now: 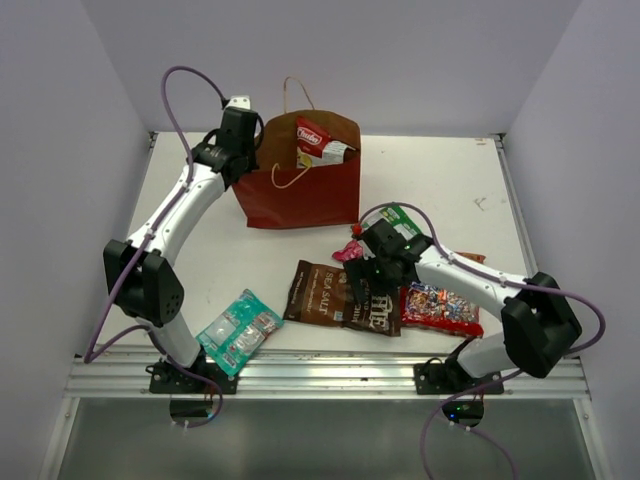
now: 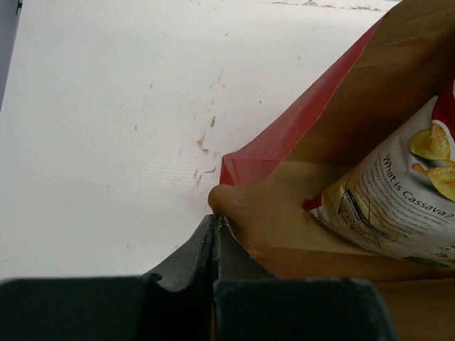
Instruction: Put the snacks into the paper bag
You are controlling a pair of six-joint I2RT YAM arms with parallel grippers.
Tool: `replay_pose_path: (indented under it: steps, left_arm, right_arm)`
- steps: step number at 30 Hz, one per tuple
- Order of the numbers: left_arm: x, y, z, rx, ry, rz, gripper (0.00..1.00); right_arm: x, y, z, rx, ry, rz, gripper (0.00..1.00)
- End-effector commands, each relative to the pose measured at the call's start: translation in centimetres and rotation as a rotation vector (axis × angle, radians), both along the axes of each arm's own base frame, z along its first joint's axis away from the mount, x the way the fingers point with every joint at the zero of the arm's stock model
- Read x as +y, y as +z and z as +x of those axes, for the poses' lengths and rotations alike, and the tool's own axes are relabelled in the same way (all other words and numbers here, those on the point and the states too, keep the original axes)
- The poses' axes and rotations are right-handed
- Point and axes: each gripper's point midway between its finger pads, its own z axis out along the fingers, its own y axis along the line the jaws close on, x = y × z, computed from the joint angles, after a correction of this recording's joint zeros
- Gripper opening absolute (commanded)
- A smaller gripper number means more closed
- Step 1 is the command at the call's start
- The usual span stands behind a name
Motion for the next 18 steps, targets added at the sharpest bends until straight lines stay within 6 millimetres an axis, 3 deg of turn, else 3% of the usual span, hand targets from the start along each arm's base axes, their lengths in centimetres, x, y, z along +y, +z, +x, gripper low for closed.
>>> replay_pose_path:
  steps: [1,5,7,8,9,12,15,18]
  left_arm:
    - [0.3,-1.0,-1.4,0.048,-0.01,0.006,0.0]
    - [0.4,-0.8,-1.5,0.043,-0.008,0.006,0.0]
    - [0.4,-0.6,-1.4,0.037,-0.007,0.009,0.0]
    - [0.4,-0.4,-1.4,0.031,-0.006,0.009,0.0]
    - [0.5,-0.3,-1.3,0.028,-0.006,0.011,0.0]
    - [0.5,-0.1,-1.1,0.019,-0.002,0.015,0.0]
    - [0.4,0.4,-0.8,0.001,0.001,0.006,0.0]
    - [0.3,1.0,-0.2,-0.015,0.005,-0.004,0.0]
  right_arm:
    - [0.8,-0.6,-1.0,0.07,0.001,0.02,0.91]
    - [0.9,-1.8,-1.2,0.113,0.006,-0.012,0.84]
    - [0.6,-2.3,-0.9,0.119,0.001,-0.052,0.67]
    - [0.5,-2.6,-1.0,0.129,-0.001,-0.063,0.57]
    - [0.5,-2.7,-1.0,0.135,0.002,-0.071,0.22]
    - [0.0,-2.2,-0.7,0.109,-0.005,-0.125,0.0]
    - [-0.9,1.5,0.6,-0.002,-0.045,-0.155,0.0]
    - [-2.1,9.3,2.9,-0.178,-0.117,-0.163,0.0]
